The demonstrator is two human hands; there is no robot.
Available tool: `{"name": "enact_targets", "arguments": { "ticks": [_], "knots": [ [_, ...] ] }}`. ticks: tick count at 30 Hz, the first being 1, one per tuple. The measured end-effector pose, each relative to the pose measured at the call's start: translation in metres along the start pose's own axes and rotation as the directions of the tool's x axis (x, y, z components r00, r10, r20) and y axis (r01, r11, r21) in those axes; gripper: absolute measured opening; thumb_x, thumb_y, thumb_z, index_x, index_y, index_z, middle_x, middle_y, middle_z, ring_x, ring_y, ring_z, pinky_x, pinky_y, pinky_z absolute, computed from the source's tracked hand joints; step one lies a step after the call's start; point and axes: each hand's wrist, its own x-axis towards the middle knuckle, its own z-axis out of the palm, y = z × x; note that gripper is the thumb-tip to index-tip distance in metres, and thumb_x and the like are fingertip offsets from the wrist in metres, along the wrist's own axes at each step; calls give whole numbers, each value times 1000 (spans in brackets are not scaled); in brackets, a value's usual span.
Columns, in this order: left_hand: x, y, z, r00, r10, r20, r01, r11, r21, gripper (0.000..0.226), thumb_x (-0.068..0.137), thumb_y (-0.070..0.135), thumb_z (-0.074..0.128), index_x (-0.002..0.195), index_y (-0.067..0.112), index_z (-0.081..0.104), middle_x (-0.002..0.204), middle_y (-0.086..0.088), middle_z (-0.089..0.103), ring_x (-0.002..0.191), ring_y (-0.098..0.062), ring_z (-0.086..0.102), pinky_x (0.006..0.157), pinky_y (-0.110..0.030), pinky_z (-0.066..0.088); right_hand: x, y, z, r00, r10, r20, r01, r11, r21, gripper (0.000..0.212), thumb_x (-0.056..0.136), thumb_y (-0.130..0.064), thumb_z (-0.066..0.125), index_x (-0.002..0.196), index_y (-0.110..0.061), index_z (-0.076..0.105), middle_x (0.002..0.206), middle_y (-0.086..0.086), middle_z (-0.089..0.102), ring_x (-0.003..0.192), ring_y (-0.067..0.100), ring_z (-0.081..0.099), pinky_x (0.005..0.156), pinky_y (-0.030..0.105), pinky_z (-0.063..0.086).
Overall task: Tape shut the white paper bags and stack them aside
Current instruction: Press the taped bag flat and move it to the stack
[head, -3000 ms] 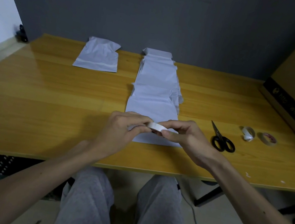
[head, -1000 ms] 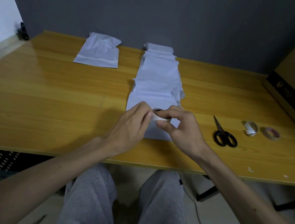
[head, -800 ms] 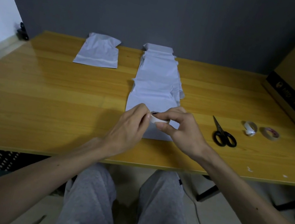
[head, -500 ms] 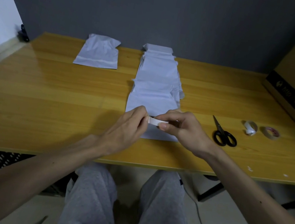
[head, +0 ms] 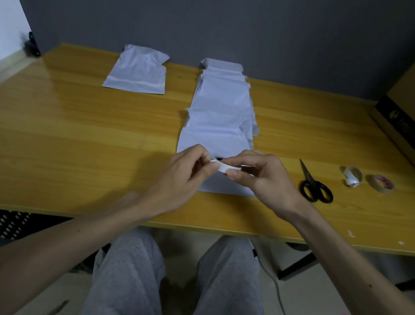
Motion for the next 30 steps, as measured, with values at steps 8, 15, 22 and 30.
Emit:
{"name": "enact_targets", "arguments": {
  "ticks": [8,15,22,30],
  "knots": [
    [3,2,-1,993,115,4,-115,992,48,17,98,10,49,81,7,52,69,13,45,64,-3,43,60,-13,31,-2,-4,-2,1000,-27,-10,27,999,33,32,81,1,70,95,-28,70,86,-11,65,86,-8,56,74,13,45],
    [1,2,-14,974,201,104,-217,962,168,17,97,8,47,80,5,50,71,16,40,64,0,40,60,-11,29,-1,-1,-14,985,105,133,-110,994,25,23,83,-5,69,94,-24,74,106,-11,71,115,-4,55,93,22,46],
    [10,4,-29,933,296,206,-343,905,253,17,97,5,46,81,5,52,79,7,44,68,-3,34,67,-8,30,2,5,-23,973,160,165,-180,977,114,19,83,-4,67,102,-4,73,103,9,72,100,21,65,89,27,51],
    [20,-3,-36,904,349,249,-413,864,287,26,99,24,48,85,4,56,80,5,46,69,-8,39,67,-14,32,15,8,-14,966,255,-35,-230,916,328,25,78,7,70,98,-8,69,100,10,63,92,27,67,84,31,54]
  ]
}}
